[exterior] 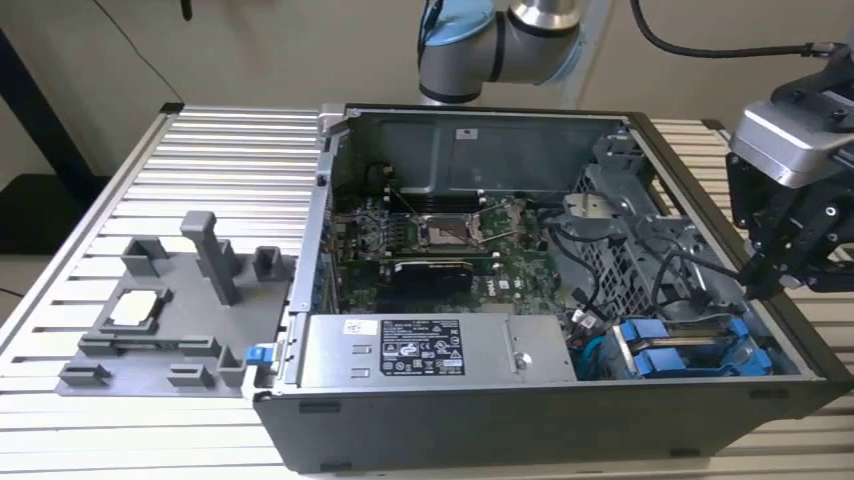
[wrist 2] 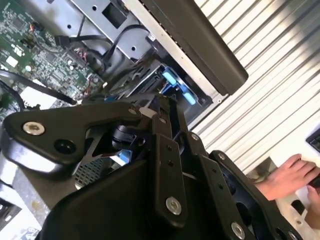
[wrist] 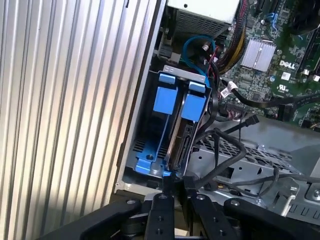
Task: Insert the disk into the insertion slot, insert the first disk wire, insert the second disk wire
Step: 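Insert the first disk wire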
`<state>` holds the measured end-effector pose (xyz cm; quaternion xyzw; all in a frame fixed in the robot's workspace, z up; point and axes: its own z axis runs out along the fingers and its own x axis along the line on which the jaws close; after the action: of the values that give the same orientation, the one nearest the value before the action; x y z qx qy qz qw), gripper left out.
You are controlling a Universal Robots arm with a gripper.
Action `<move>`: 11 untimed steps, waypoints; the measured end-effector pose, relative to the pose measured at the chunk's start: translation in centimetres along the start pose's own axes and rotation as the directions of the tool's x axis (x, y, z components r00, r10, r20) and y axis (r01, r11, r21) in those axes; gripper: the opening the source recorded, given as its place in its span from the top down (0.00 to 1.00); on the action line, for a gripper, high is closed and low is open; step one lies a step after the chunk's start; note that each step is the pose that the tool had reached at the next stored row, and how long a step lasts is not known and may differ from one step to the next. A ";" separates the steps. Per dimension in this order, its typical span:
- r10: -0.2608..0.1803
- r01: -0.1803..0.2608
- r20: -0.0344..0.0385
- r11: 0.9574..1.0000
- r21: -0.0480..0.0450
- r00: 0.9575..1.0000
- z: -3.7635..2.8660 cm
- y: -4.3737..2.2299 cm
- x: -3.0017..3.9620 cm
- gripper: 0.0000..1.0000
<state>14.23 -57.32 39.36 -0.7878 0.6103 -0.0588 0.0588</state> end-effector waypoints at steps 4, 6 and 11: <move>0.029 -0.029 0.008 1.000 0.000 1.000 0.00 0.06 -0.01 0.81; 0.040 -0.040 0.009 0.999 -0.006 0.999 0.06 0.10 -0.04 0.81; 0.053 -0.053 0.010 0.998 -0.024 0.999 0.13 0.22 -0.23 0.81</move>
<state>13.98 -57.15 39.18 -0.7723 0.6313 -0.0455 0.0542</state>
